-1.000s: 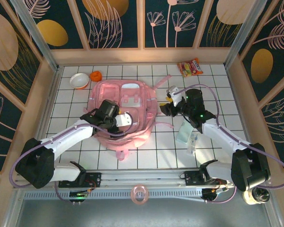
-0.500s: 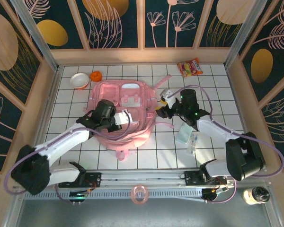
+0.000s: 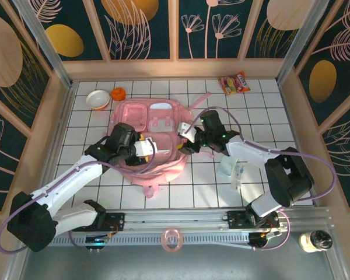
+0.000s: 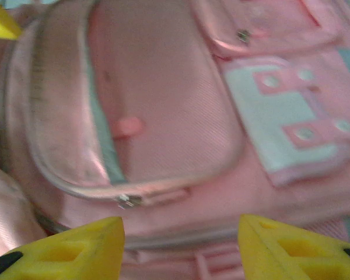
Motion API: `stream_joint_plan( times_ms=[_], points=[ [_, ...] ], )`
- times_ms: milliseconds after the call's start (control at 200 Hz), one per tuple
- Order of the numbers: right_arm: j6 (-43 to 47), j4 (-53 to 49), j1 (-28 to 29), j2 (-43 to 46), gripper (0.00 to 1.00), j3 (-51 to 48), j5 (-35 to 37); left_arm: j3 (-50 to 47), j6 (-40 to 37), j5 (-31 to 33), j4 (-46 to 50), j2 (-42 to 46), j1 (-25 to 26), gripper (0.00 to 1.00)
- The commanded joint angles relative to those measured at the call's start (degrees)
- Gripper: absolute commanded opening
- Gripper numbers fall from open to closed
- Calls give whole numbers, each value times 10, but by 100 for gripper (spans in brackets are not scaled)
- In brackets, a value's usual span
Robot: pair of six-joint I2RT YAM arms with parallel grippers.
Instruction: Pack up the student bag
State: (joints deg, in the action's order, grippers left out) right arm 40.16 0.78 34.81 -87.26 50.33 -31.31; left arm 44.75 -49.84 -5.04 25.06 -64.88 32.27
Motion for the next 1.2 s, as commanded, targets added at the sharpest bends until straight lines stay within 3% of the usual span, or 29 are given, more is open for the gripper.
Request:
stream_joint_plan(
  times_ms=[0,190,360,495,560,651,711,746,951,1196],
  points=[
    [10,-3,4,9,54,7,10,-13,-49,1,60,-7,-2,82],
    [-3,3,12,4,54,8,3,-46,-70,34,-11,-38,-2,84],
    [-15,13,12,15,54,-3,5,-53,-80,24,-48,-73,-2,86],
    [-25,24,9,15,54,-10,6,-81,-79,62,-139,-86,-1,85],
    [-36,33,4,16,53,-13,3,-91,-78,74,-177,-88,-2,74],
    [-52,45,-10,23,53,-19,-5,-76,-70,51,-162,-82,-2,44],
    [-57,53,-21,29,54,-24,-6,-60,-63,24,-135,-66,-2,13],
    [-58,55,-30,33,54,-27,-5,-55,-54,9,-129,-50,-2,0],
    [-80,39,-94,17,60,-2,-17,-27,9,-72,-112,31,-31,0],
    [23,12,-101,-37,62,40,-43,-17,13,-103,-112,69,-63,0]
  ],
)
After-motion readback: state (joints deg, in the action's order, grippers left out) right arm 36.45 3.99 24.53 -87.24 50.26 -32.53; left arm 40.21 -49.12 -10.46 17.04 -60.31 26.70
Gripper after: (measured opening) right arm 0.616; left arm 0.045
